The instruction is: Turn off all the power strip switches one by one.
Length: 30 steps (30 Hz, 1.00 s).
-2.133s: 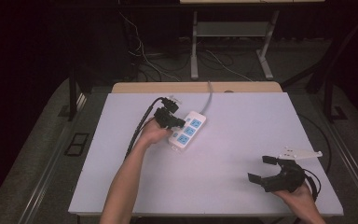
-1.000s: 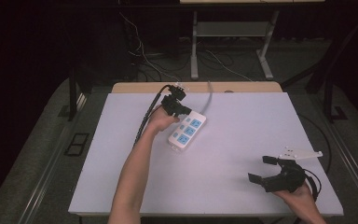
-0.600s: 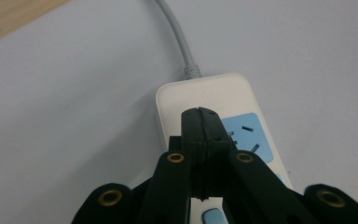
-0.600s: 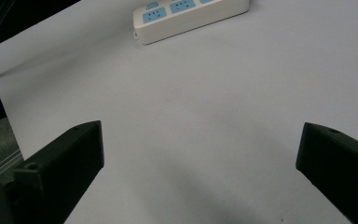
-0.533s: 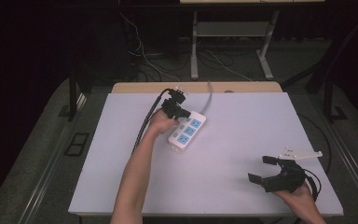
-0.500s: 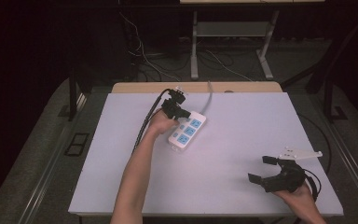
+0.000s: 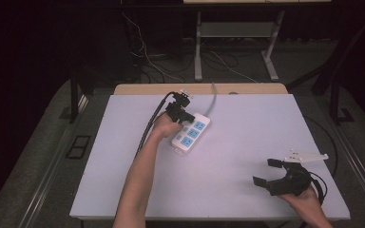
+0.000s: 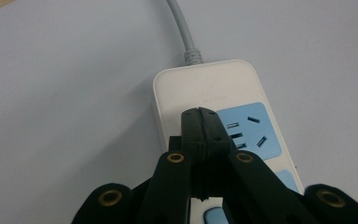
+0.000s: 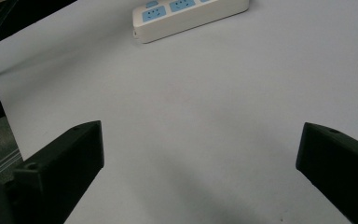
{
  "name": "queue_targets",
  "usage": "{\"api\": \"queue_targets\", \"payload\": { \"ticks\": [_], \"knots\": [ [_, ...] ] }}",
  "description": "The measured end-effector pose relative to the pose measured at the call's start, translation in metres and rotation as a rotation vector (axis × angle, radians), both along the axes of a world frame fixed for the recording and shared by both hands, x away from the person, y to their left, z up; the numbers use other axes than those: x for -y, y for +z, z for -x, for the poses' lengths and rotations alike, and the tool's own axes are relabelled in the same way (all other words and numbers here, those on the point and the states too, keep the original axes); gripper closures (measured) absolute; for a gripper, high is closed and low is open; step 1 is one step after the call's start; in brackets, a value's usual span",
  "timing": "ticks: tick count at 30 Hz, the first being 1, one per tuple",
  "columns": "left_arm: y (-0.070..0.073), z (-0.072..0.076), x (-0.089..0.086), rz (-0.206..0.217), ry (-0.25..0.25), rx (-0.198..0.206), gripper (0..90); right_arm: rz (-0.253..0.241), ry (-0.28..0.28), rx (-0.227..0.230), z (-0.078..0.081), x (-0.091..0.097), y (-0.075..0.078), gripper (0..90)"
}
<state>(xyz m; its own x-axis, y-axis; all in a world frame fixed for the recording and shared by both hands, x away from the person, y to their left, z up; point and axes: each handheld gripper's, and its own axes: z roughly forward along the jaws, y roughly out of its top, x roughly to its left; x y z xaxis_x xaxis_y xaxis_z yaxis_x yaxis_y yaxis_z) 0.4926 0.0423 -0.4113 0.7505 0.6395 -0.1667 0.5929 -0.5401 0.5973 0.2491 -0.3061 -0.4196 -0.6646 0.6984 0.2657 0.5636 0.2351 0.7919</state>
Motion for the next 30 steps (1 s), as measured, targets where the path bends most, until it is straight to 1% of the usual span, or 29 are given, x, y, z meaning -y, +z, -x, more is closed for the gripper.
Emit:
{"api": "queue_targets", "payload": {
  "ticks": [2,4,8,12,15,16,18,19,20,22,23,25,27,30],
  "knots": [
    [-0.0002,-0.0001,-0.0005,0.003,0.001,-0.003,89.4,0.001,0.001,0.001,0.0001,-0.0002,0.0000,0.6],
    [0.0001,0.0006,0.0001,-0.008,-0.004,0.007,89.4,0.000,0.002,0.002,0.0002,-0.0002,0.0000,0.6],
    [0.0001,0.0020,0.0007,-0.017,-0.009,0.018,89.5,0.003,0.003,0.003,0.0002,-0.0006,0.0000,0.6],
    [-0.0009,0.0004,-0.0013,0.003,-0.002,0.002,89.5,0.009,0.008,0.001,0.0000,-0.0016,-0.0004,0.6],
    [-0.0013,-0.0011,-0.0021,0.018,0.013,-0.031,89.7,0.009,0.008,0.000,-0.0001,-0.0017,-0.0005,0.6],
    [-0.0016,-0.0007,-0.0009,0.006,0.019,-0.031,89.8,0.009,0.008,0.000,-0.0002,-0.0017,-0.0005,0.6],
    [-0.0004,0.0003,0.0021,-0.018,0.015,-0.017,89.8,0.010,0.008,0.000,-0.0003,-0.0018,-0.0006,0.6],
    [-0.0004,0.0003,0.0025,-0.019,0.015,-0.017,89.8,0.010,0.007,0.000,-0.0003,-0.0019,-0.0006,0.6],
    [-0.0009,-0.0001,0.0017,-0.004,0.026,-0.028,89.8,0.009,0.008,0.000,-0.0001,-0.0020,-0.0006,0.6],
    [-0.0019,-0.0008,-0.0006,0.015,0.033,-0.038,89.8,0.011,0.008,0.000,0.0003,-0.0022,-0.0005,0.6],
    [-0.0019,-0.0007,-0.0010,0.015,0.031,-0.037,89.8,0.011,0.008,0.002,0.0005,-0.0021,-0.0004,0.6],
    [-0.0012,0.0005,0.0008,-0.002,0.023,-0.021,89.8,0.008,0.008,0.006,0.0009,-0.0018,-0.0001,0.6],
    [-0.0009,0.0012,0.0019,-0.010,0.023,-0.016,89.7,0.009,0.007,0.006,0.0003,-0.0013,-0.0004,0.6],
    [-0.0017,-0.0001,-0.0005,0.011,0.029,-0.029,89.7,0.009,0.006,0.001,-0.0005,-0.0013,-0.0008,0.6]
  ]
}}
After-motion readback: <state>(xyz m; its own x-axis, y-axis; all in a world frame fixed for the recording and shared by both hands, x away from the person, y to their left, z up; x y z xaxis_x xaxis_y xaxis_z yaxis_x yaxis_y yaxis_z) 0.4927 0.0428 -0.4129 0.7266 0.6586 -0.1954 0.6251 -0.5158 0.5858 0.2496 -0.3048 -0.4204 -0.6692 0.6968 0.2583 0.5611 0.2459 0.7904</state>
